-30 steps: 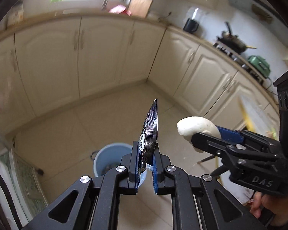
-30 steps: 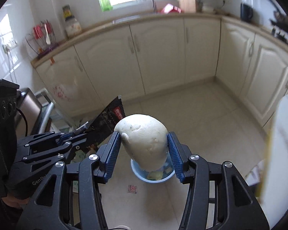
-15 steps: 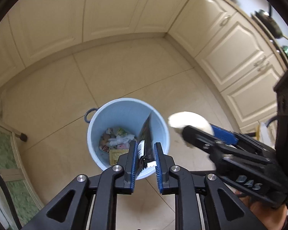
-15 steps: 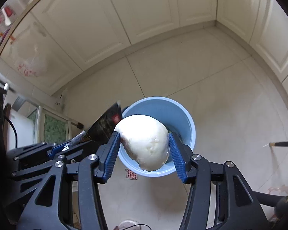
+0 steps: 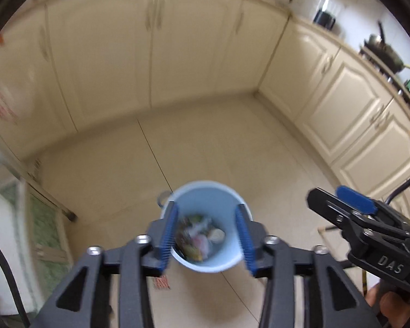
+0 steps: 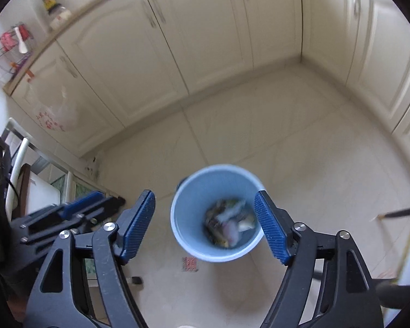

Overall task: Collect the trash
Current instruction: 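Carry both items over the blue bucket and open both tools to drop them, then move both tools back toward the table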

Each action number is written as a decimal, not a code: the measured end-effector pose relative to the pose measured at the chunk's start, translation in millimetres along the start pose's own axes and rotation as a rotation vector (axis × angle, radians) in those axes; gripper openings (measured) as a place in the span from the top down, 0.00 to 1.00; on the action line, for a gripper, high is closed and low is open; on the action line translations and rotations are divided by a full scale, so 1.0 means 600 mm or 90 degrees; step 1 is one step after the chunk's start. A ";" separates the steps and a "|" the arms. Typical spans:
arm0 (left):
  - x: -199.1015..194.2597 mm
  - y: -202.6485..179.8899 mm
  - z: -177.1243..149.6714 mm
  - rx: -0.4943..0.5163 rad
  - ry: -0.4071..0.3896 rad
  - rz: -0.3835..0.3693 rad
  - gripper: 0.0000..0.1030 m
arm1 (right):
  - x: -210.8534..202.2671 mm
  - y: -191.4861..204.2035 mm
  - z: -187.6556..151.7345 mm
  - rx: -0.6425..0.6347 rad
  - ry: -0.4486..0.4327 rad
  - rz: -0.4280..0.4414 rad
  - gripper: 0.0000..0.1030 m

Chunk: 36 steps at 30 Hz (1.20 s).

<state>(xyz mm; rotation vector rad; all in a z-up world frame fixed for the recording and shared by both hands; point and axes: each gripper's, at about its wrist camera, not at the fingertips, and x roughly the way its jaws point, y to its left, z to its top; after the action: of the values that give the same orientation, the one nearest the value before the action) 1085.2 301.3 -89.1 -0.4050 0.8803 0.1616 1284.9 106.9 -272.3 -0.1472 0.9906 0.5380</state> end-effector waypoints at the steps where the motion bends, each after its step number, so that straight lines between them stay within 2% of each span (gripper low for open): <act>1: -0.030 -0.010 0.011 0.003 -0.028 0.007 0.54 | -0.031 0.009 0.004 -0.008 -0.019 -0.006 0.24; 4: -0.118 -0.061 0.034 0.037 -0.100 0.012 0.50 | -0.137 0.034 0.014 -0.027 -0.085 -0.024 0.14; 6: -0.177 -0.099 0.041 0.039 -0.147 0.004 0.35 | -0.213 0.045 0.013 -0.037 -0.123 -0.036 0.14; 8: -0.230 -0.134 0.046 0.041 -0.193 0.005 0.32 | -0.291 0.056 0.008 -0.042 -0.169 -0.036 0.13; 10: -0.277 -0.164 0.046 0.049 -0.229 0.006 0.26 | -0.367 0.071 0.000 -0.055 -0.206 -0.049 0.07; 15: -0.384 -0.255 0.032 0.063 -0.319 0.001 0.08 | -0.552 0.101 -0.043 -0.068 -0.305 -0.079 0.03; 16: -0.403 -0.269 0.034 0.066 -0.333 -0.001 0.07 | -0.590 0.104 -0.055 -0.068 -0.324 -0.087 0.00; 19: -0.443 -0.322 0.020 0.077 -0.381 -0.011 0.01 | -0.681 0.115 -0.087 -0.058 -0.371 -0.112 0.00; 21: -0.467 -0.362 0.005 0.082 -0.410 -0.020 0.01 | -0.747 0.116 -0.112 -0.045 -0.400 -0.118 0.00; 26: -0.485 -0.467 -0.030 0.121 -0.451 -0.066 0.01 | -0.879 0.112 -0.172 -0.014 -0.443 -0.142 0.00; 29: -0.516 -0.480 -0.057 0.142 -0.474 -0.095 0.01 | -0.956 0.113 -0.217 0.002 -0.479 -0.184 0.00; 30: -0.532 -0.470 -0.087 0.147 -0.482 -0.104 0.01 | -0.980 0.114 -0.231 0.009 -0.492 -0.198 0.00; 31: -0.537 -0.489 -0.082 0.154 -0.491 -0.113 0.01 | -1.000 0.113 -0.243 0.013 -0.502 -0.207 0.00; 32: -0.556 -0.485 -0.110 0.159 -0.499 -0.120 0.01 | -1.021 0.111 -0.255 0.018 -0.512 -0.213 0.00; 33: -0.577 -0.453 -0.149 0.164 -0.505 -0.125 0.01 | -1.040 0.111 -0.267 0.023 -0.522 -0.219 0.00; 34: -0.582 -0.469 -0.144 0.171 -0.516 -0.129 0.01 | -1.059 0.111 -0.277 0.027 -0.529 -0.231 0.00; 35: -0.590 -0.424 -0.173 0.176 -0.525 -0.135 0.01 | -1.074 0.107 -0.286 0.030 -0.536 -0.242 0.00; 36: -0.596 -0.415 -0.188 0.179 -0.535 -0.136 0.01 | -1.091 0.109 -0.297 0.032 -0.548 -0.257 0.00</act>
<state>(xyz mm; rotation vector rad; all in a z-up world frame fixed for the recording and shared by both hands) 854.3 37.9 193.4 -0.1345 0.0241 0.0008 836.2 -138.5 178.5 -0.0541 0.1212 0.1601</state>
